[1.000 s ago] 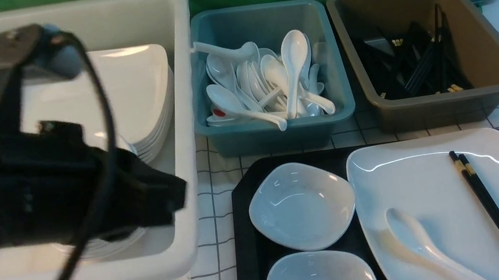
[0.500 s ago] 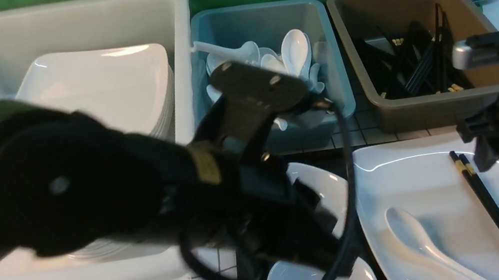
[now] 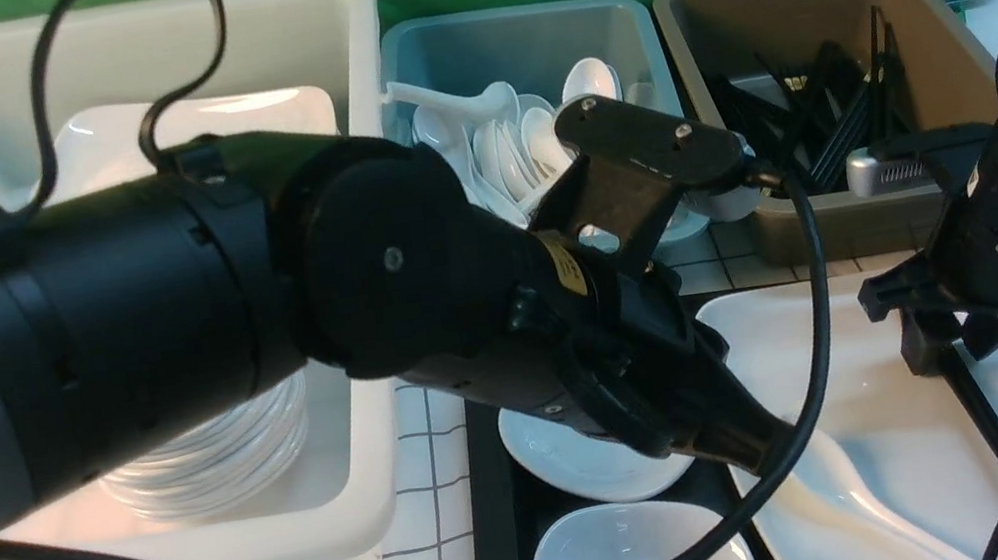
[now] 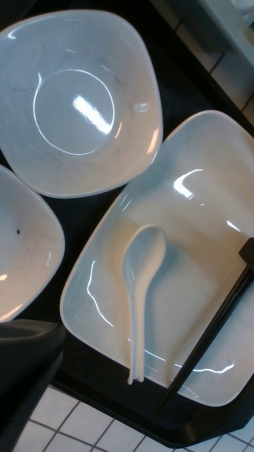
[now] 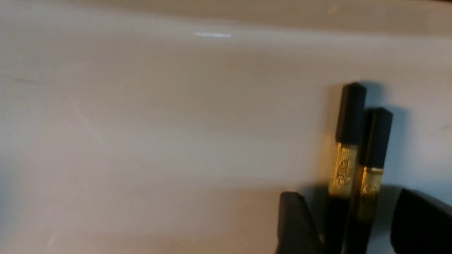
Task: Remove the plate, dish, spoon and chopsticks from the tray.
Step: Use the right arm to grab a pair of chopsticks from the plate, then use the right arm to put the chopsticks into the small storage box on the right
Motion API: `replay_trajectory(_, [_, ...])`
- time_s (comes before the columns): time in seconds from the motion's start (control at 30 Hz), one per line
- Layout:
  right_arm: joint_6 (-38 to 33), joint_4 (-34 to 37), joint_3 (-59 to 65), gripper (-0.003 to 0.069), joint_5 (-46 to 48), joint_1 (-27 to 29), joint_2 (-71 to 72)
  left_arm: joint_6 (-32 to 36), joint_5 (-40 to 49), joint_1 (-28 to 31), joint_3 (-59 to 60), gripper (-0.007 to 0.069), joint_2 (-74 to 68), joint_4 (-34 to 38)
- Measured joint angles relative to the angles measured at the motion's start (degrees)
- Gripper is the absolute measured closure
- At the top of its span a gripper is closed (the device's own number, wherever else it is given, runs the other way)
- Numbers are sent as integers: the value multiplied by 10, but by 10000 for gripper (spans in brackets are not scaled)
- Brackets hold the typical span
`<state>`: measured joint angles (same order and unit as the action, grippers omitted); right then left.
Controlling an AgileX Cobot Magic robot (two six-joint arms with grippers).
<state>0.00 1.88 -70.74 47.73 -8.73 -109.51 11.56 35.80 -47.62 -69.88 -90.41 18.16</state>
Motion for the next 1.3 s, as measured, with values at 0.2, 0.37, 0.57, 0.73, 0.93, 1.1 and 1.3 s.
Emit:
replay_trajectory(0.2, [0, -9, -6, 423, 4, 1, -11, 0, 2, 0, 0, 628, 0, -1])
replay_trajectory(0.37, [-17, -9, -7, 524, 17, 1, -11, 0, 4, 0, 0, 628, 0, -1])
replay_trajectory(0.57, [-47, 5, -5, 521, 55, 1, 9, 0, -1, 0, 0, 628, 0, -1])
replay_trajectory(0.73, [-77, 47, -5, 521, 81, -7, 90, -8, -25, 0, 0, 628, 0, -1])
replay_trajectory(0.93, [-114, 81, -27, 521, 55, -5, 183, -14, -134, 2, -6, 628, 0, -1])
replay_trajectory(1.1, [-120, 83, -96, 521, -57, 19, 179, -15, -247, 10, -32, 628, 0, -3])
replay_trajectory(1.3, [-116, 84, -146, 521, -291, 39, 136, -15, -325, 11, -41, 628, 0, -32])
